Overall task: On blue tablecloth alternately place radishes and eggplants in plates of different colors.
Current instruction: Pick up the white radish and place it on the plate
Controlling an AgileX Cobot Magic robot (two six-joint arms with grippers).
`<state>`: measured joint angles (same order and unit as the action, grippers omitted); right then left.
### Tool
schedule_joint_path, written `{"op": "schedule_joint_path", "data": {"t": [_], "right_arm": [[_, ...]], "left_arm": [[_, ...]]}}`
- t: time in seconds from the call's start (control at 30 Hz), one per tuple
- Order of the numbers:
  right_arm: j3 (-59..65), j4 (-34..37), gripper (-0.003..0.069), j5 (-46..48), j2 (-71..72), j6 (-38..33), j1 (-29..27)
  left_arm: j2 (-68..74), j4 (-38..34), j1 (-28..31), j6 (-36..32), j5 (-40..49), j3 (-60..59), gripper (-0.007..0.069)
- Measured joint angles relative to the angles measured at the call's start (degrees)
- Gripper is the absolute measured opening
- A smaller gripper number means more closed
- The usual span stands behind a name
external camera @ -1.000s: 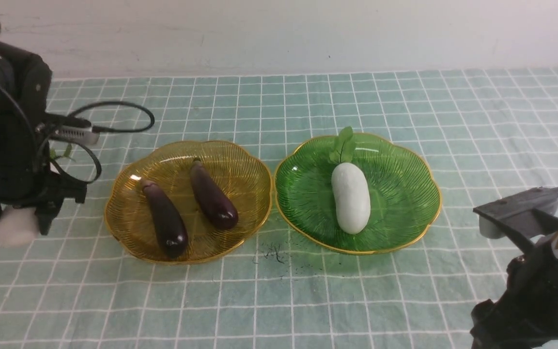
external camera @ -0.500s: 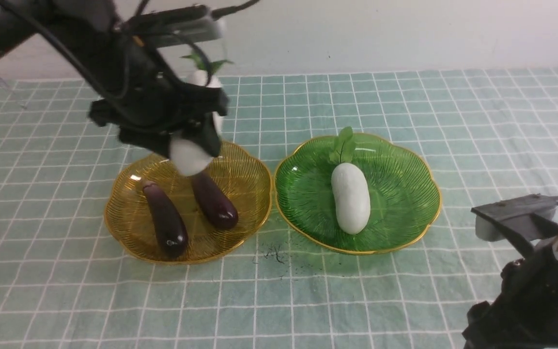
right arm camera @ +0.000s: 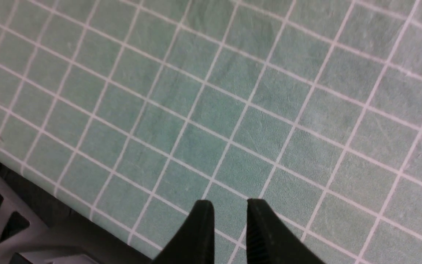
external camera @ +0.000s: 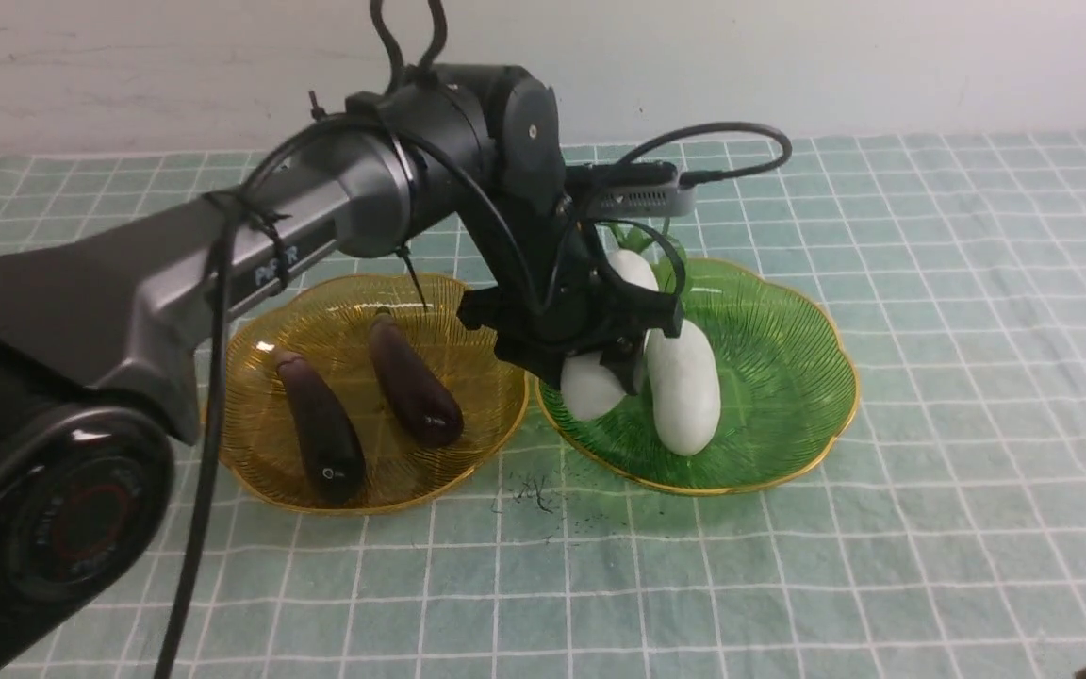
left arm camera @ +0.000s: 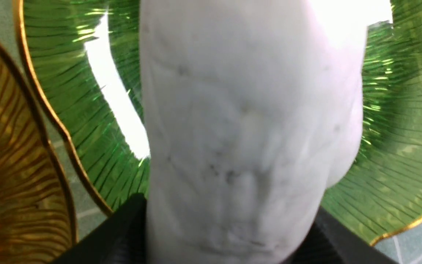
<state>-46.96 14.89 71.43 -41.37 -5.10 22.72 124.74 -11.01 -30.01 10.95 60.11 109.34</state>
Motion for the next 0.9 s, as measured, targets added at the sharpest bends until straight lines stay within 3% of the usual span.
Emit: {"op": "schedule_joint_path", "data": {"t": [0.17, 0.3, 0.4, 0.5, 0.73, 0.9], "right_arm": [[0.07, -1.71, 0.0110, 1.14, 13.98, 0.12, 0.00], [2.34, -6.09, 0.0110, 0.46, 23.19, 0.12, 0.00], [6.81, -9.65, 0.0110, -5.65, 29.67, 0.18, 0.00], [10.91, -10.50, 0.0110, -11.13, 32.62, 0.23, 0.00], [21.25, -10.66, 0.0102, -26.68, 33.37, 0.23, 0.00], [24.49, -10.82, 0.0030, -37.19, 33.37, 0.23, 0.00]], "left_arm": [[1.69, 0.00, 0.00, 0.37, -0.37, 0.48, 0.0438], [1.52, 0.00, 0.00, 0.37, -0.44, 0.53, 0.0513], [1.52, -0.08, 0.00, 0.37, -0.44, 0.53, 0.0578], [1.52, -0.65, 0.00, 0.37, -0.39, 0.53, 0.0594], [0.86, -2.09, 0.00, 0.26, 1.13, 0.60, 0.0575], [-0.17, -2.20, 0.00, 0.25, 1.13, 0.60, 0.0517]]}}
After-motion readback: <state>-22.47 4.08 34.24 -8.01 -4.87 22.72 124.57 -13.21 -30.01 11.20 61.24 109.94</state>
